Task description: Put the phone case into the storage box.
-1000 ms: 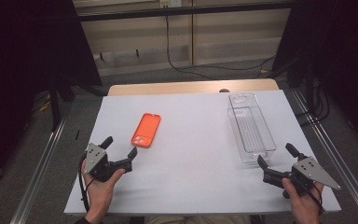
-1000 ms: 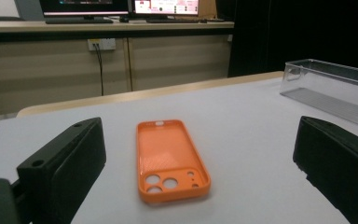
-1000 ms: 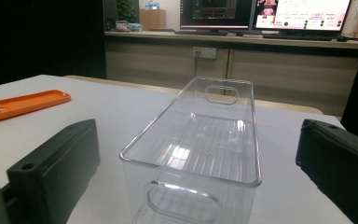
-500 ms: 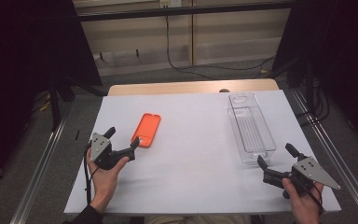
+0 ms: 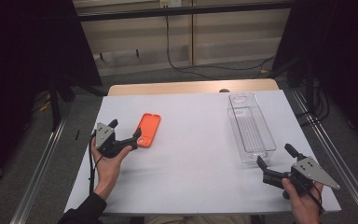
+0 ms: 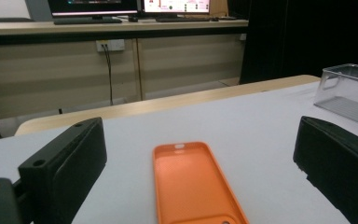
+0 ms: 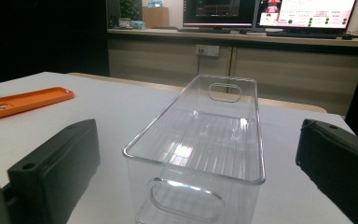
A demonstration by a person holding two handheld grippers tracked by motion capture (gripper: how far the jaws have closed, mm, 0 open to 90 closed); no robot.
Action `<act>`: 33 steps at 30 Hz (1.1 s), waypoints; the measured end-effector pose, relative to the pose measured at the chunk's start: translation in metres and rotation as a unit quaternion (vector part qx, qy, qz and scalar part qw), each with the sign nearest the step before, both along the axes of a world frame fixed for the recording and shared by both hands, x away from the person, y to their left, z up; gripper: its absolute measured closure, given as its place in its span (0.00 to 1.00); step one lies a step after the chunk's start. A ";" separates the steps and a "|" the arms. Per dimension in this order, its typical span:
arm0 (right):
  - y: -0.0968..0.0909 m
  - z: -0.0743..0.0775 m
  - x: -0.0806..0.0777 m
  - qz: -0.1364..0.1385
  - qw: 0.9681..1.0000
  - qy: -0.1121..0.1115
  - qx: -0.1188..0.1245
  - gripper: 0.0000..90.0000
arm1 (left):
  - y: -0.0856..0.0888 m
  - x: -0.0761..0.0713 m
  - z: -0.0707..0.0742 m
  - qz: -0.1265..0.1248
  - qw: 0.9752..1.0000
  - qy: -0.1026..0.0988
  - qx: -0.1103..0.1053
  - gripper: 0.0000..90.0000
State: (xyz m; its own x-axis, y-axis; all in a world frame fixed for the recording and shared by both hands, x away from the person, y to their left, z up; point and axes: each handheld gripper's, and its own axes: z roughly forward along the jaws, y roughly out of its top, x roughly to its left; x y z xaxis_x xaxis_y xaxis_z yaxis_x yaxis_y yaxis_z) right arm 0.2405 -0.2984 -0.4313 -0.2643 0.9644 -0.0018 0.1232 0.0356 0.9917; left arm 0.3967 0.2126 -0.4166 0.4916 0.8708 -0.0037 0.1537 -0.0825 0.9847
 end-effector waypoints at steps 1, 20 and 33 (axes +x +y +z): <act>0.000 0.000 0.000 0.000 1.000 0.000 0.000 0.00 | 0.000 0.000 0.000 0.000 1.000 0.000 0.000 0.03; 0.000 0.000 0.000 -0.002 1.000 0.000 -0.002 0.00 | -0.009 0.040 0.001 -0.008 1.000 -0.009 0.018 0.03; 0.000 0.000 -0.001 -0.004 1.000 -0.002 -0.004 0.00 | -0.011 0.070 0.009 0.016 0.999 -0.025 0.020 0.07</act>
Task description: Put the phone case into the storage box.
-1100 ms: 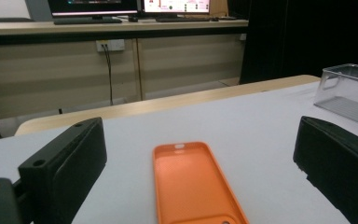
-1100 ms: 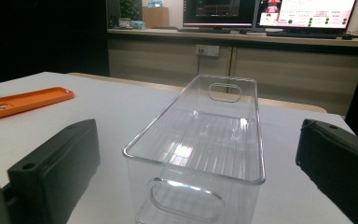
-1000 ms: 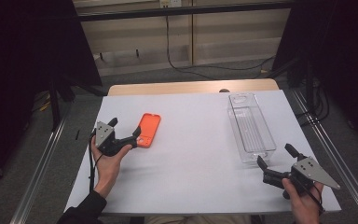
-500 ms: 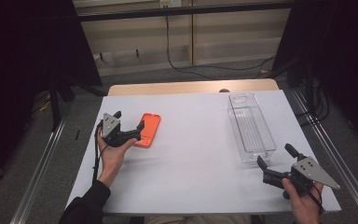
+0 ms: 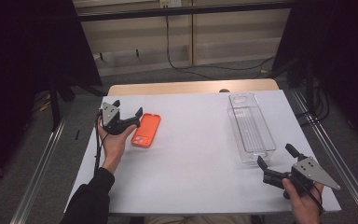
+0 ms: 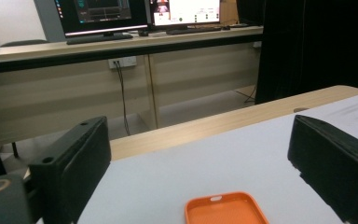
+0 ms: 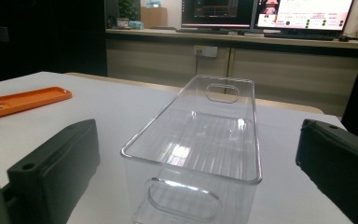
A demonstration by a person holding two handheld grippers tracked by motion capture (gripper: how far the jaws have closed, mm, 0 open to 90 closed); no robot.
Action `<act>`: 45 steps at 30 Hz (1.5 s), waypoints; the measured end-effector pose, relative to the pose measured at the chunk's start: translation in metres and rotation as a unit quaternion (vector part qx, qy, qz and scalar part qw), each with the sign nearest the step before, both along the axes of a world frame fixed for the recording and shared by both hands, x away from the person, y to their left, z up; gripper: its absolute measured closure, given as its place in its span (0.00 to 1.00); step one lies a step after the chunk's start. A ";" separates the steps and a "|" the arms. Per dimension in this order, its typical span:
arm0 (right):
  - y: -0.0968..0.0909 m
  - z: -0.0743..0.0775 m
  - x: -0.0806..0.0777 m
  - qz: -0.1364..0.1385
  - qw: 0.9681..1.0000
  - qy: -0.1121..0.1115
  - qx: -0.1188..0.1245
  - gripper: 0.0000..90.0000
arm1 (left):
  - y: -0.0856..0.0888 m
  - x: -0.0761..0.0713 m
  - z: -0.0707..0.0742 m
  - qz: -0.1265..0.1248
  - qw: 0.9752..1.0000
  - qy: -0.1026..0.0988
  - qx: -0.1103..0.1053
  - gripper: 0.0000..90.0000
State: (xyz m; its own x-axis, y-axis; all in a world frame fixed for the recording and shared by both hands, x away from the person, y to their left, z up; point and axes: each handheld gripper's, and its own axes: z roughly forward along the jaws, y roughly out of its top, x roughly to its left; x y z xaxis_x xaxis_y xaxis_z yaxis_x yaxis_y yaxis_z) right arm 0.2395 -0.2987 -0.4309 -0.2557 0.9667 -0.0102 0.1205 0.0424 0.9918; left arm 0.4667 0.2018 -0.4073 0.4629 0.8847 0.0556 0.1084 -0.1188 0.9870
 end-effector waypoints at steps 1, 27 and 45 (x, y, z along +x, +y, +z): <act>0.000 0.000 0.000 0.000 1.000 0.000 0.000 0.00 | 0.000 0.000 0.000 0.000 1.000 0.000 0.000 0.07; 0.000 0.000 -0.001 0.002 1.000 0.000 0.000 0.00 | 0.001 0.004 -0.003 -0.028 0.998 0.048 0.027 0.69; 0.000 0.000 -0.001 0.002 1.000 0.002 0.002 0.00 | 0.000 0.007 -0.002 -0.050 0.991 0.123 0.019 1.00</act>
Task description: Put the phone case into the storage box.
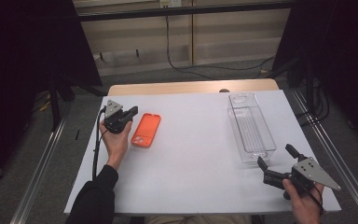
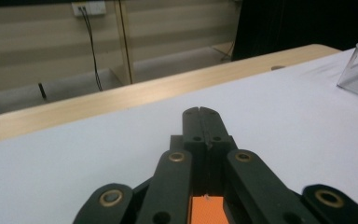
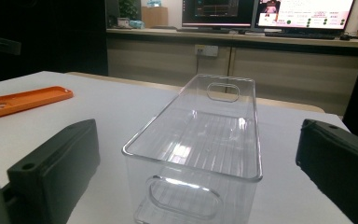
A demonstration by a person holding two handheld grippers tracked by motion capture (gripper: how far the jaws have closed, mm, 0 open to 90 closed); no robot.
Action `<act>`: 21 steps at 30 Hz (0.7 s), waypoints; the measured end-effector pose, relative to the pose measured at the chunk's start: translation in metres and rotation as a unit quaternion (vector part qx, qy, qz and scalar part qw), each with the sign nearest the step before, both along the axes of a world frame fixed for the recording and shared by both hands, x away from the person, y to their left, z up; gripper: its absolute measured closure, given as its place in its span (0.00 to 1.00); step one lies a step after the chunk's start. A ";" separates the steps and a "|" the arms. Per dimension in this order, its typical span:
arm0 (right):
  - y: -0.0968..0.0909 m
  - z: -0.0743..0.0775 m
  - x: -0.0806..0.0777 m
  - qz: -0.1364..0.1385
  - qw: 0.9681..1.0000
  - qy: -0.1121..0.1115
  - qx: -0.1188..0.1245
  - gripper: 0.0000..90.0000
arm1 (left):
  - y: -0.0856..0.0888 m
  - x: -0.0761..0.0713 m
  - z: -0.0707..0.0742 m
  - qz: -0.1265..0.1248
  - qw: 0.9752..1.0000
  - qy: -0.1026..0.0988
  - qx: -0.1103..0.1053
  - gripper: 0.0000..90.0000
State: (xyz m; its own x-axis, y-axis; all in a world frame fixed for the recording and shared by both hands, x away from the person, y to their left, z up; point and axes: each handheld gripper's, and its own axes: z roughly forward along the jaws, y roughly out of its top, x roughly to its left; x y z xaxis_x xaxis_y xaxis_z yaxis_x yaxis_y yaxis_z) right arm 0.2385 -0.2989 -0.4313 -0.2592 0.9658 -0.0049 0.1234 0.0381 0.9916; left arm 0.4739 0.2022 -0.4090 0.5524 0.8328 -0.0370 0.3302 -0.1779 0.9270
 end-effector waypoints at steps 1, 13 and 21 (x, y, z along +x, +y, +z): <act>0.000 0.000 0.000 -0.001 1.000 0.000 0.001 0.00 | 0.000 0.000 0.000 -0.001 1.000 0.007 0.001 1.00; 0.000 0.000 0.001 0.001 1.000 0.001 -0.001 0.00 | 0.001 0.012 -0.003 0.015 0.996 0.089 0.024 1.00; -0.001 0.000 0.000 -0.001 1.000 0.000 0.000 0.00 | -0.003 0.020 -0.004 0.009 0.991 0.131 0.031 1.00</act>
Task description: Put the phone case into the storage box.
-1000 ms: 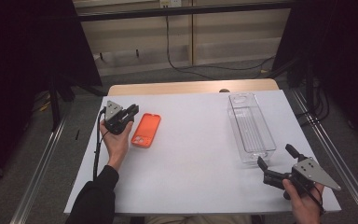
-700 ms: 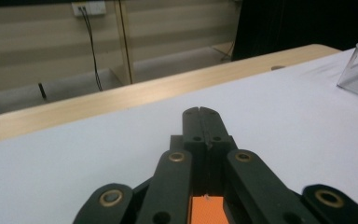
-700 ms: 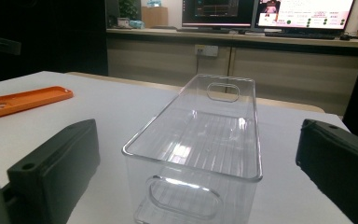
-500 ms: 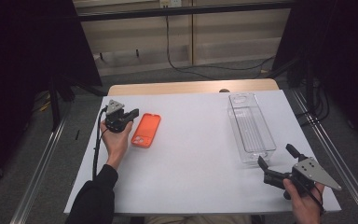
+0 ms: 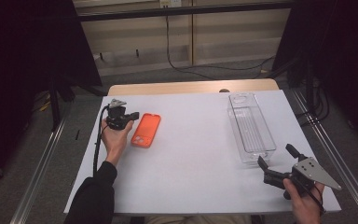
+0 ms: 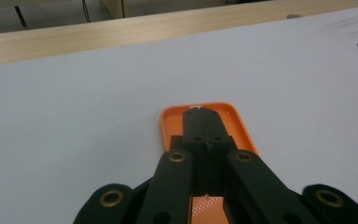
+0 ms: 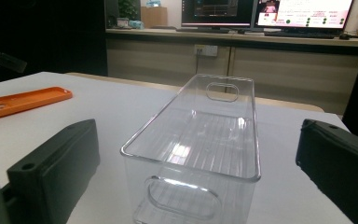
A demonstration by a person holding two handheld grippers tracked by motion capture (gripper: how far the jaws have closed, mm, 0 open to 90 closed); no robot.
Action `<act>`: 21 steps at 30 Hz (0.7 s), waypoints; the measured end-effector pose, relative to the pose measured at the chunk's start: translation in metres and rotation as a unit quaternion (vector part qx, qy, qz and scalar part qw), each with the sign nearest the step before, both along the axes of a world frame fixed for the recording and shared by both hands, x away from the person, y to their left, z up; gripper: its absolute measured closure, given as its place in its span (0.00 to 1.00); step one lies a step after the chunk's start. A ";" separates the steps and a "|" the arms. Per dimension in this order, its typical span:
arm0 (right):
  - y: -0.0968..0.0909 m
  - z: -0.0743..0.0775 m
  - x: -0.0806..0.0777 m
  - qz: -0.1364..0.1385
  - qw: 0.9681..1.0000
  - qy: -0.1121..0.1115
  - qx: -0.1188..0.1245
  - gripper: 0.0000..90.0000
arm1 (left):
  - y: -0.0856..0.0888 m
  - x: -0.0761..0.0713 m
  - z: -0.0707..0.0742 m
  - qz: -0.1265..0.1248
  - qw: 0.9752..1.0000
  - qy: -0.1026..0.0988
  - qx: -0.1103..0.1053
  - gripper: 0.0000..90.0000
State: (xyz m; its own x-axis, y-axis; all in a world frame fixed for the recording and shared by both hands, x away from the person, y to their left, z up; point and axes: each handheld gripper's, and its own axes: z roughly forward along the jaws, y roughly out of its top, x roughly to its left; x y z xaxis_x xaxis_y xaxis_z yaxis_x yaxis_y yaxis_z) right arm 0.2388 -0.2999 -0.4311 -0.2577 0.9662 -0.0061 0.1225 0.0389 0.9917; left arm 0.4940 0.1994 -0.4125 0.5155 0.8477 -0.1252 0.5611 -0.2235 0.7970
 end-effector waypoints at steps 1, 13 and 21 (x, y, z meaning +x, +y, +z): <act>0.000 0.000 0.000 0.001 1.000 -0.001 -0.001 0.00 | 0.000 0.001 0.001 -0.003 1.000 0.005 0.007 1.00; 0.000 0.000 0.000 0.002 1.000 -0.001 0.000 0.00 | -0.003 0.025 0.004 0.030 0.995 0.085 0.032 1.00; 0.001 0.000 0.000 0.000 1.000 0.001 0.000 0.00 | -0.008 0.042 0.002 0.035 0.991 0.115 0.062 1.00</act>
State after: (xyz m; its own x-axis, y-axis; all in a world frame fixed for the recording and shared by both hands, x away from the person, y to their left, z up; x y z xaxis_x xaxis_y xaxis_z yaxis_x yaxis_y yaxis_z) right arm 0.2385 -0.2991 -0.4312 -0.2581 0.9661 -0.0054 0.1243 0.0388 0.9915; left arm 0.5364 0.1913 -0.4107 0.4254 0.8962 -0.1259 0.7427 -0.2662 0.6144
